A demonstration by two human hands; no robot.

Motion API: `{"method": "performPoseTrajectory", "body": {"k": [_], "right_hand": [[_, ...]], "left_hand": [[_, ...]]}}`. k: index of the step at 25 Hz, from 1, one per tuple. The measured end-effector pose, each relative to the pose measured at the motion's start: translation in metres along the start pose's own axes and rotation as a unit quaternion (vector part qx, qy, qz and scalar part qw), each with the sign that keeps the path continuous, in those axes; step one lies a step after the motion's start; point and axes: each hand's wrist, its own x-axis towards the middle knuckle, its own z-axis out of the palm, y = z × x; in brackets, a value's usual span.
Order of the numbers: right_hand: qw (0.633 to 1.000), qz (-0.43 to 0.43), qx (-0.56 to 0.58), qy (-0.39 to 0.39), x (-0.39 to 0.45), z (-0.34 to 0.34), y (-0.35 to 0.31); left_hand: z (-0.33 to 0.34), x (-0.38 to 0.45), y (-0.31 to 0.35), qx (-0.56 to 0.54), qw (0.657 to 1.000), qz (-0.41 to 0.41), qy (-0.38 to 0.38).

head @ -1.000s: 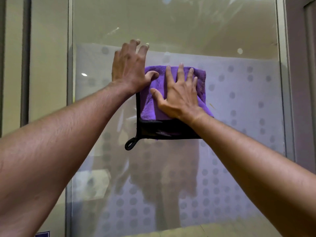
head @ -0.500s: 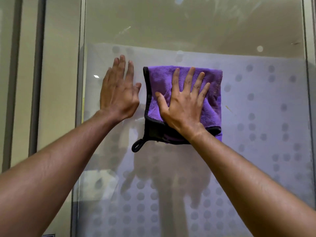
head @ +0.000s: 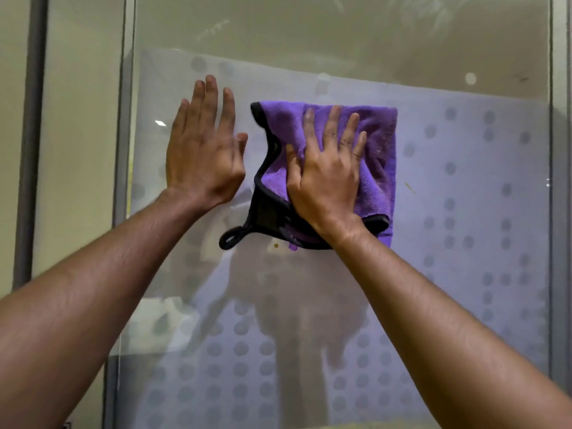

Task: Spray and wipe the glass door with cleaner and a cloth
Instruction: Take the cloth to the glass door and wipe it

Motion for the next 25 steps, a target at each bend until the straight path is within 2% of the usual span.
{"method": "performPoseTrajectory", "body": {"k": [2, 3, 4, 7, 9, 13, 16, 20, 25], "right_hand": [[0.996, -0.082, -0.027, -0.023, -0.018, -0.004, 0.016], [0.994, -0.094, -0.041, -0.026, -0.024, -0.008, 0.028], [0.996, -0.075, -0.049, -0.023, -0.028, -0.011, 0.041], [0.995, 0.082, -0.052, -0.009, -0.034, -0.021, 0.078], [0.987, 0.157, -0.025, -0.008, -0.034, -0.023, 0.091], [0.982, 0.184, 0.025, 0.016, -0.025, -0.018, 0.081], [0.990, 0.132, 0.049, 0.009, -0.021, -0.015, 0.062], [0.997, -0.010, 0.078, -0.016, -0.037, -0.012, 0.028], [0.990, -0.133, 0.040, -0.029, -0.078, -0.005, 0.007]], "left_hand": [[-0.001, -0.002, -0.001, 0.002, 1.000, -0.002, -0.005], [-0.002, -0.003, 0.001, -0.001, 1.000, -0.005, -0.007], [-0.003, -0.004, 0.002, -0.003, 1.000, -0.009, -0.007], [-0.005, -0.004, 0.004, -0.010, 1.000, -0.009, -0.017], [-0.006, -0.005, 0.003, -0.009, 1.000, -0.005, -0.019], [-0.002, -0.006, 0.004, 0.000, 1.000, -0.005, -0.001], [0.000, -0.005, 0.004, 0.001, 1.000, -0.003, 0.004], [0.001, -0.005, 0.003, 0.006, 1.000, 0.000, 0.000], [-0.001, -0.005, 0.001, 0.008, 1.000, 0.012, -0.008]]}}
